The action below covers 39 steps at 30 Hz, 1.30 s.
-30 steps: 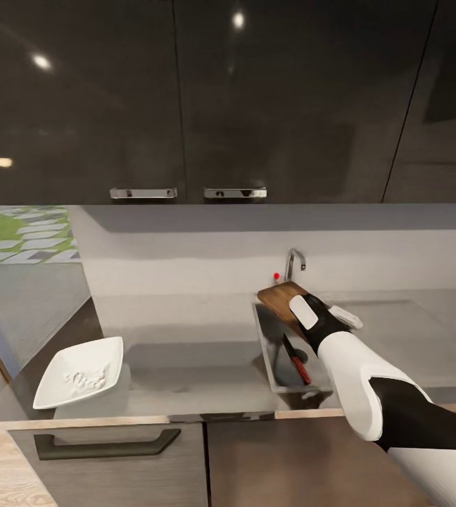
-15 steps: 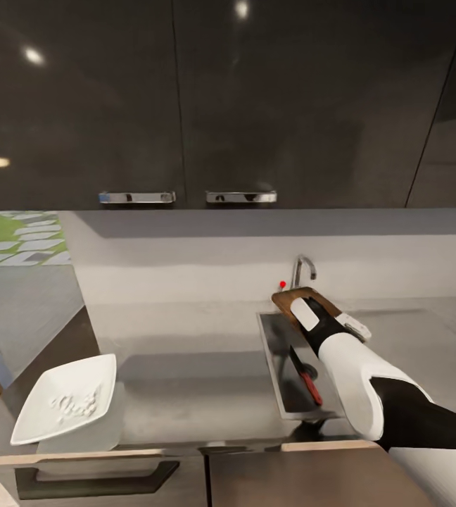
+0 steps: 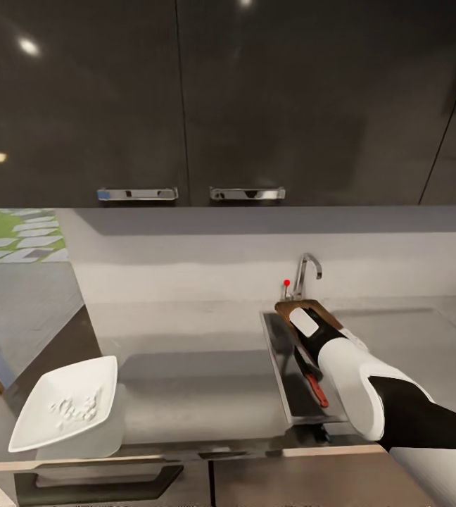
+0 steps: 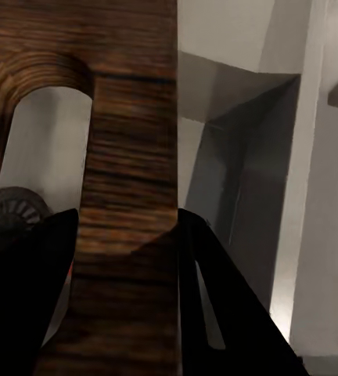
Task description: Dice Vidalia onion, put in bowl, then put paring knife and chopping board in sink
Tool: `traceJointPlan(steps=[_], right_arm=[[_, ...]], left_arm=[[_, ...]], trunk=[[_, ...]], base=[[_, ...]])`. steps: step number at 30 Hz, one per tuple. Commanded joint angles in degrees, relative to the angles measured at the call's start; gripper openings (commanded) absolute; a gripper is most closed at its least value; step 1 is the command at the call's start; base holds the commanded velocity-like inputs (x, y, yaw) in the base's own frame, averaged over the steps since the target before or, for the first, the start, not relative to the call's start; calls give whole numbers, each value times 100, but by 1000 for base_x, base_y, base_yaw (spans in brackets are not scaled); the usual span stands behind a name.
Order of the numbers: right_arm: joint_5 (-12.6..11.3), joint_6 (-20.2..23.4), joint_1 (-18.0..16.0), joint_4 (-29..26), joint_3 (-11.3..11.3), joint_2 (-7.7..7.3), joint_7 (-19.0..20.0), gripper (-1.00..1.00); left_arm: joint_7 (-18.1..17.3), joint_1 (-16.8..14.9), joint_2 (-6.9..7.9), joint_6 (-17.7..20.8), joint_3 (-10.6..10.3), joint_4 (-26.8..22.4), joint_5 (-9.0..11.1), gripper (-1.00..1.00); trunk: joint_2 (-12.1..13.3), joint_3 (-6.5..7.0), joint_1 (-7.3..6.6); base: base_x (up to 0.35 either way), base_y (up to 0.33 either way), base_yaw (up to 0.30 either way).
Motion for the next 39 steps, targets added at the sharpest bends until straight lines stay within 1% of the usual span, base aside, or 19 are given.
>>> traceJointPlan(steps=[1,4,7,16,24,30,35,39], right_arm=[[-55,-110,-3,28,3,2,-10,-100],[-195,-357,-6,211,3,-2,-8,-100],[-231,-419,-4,332,4,-4,9,-100],[-269,-434,-6,360,10,19,23,-100],[-281,-435,-5,360,8,20,32,-100],[-280,-439,-5,389,6,-3,45,-100],[-275,-647,-3,519,0,-19,154,-100],[-273,-702,-4,611,-2,-80,220,-100]], left_arm=[[31,1,6,-8,-49,-9,46,100],[31,1,6,-8,-50,-7,46,100],[31,-2,5,-8,-51,-1,46,100],[31,1,2,-8,-50,0,45,100],[31,1,2,-9,-57,0,45,100],[31,1,2,0,-57,0,46,100],[31,0,2,1,-57,0,46,100],[31,0,2,1,-57,10,46,100]], trunk=[[-12,-20,3],[-12,-47,3],[-12,-74,3],[-12,-156,3],[-12,-228,3],[-12,-282,3],[-12,-328,3],[-12,-364,3]], base=[[2,1,0],[-42,0,0],[-205,0,0],[-41,0,5],[126,0,69],[8,0,81],[0,-13,82],[0,-250,71]])
